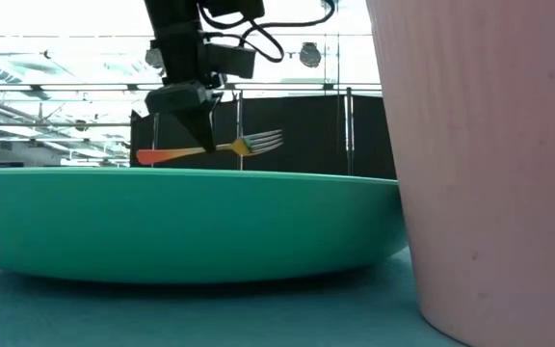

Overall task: Set up tray
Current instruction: Put the orange fork to the left on the yellow napkin on the blue serving tray

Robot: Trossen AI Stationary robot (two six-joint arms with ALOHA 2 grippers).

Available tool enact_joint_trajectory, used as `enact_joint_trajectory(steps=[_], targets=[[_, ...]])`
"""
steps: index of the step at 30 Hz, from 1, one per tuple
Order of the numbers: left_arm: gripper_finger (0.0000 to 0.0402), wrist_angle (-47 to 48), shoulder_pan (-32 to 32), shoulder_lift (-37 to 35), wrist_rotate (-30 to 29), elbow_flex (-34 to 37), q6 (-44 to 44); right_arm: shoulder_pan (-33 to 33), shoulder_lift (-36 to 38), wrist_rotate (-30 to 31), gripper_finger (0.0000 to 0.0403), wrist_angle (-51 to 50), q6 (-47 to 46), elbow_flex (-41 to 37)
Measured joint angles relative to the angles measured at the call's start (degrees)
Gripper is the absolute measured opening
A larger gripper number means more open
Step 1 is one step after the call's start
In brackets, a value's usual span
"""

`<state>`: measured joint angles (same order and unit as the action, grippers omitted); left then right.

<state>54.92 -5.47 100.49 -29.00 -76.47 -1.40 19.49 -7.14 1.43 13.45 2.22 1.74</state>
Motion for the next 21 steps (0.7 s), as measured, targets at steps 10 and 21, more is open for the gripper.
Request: enact_joint_trajectory(steps=[10,21], targets=[[0.0,-3.7,1.5,0.9,1.9,0.9,-4.5,0.0,0.0,0.0,0.0,0.0,0.0,0.0],[0.0,-7.9,2.3,4.0,3.3,2.9,-8.3,0.0,0.0,0.0,0.0,0.0,0.0,0.0]])
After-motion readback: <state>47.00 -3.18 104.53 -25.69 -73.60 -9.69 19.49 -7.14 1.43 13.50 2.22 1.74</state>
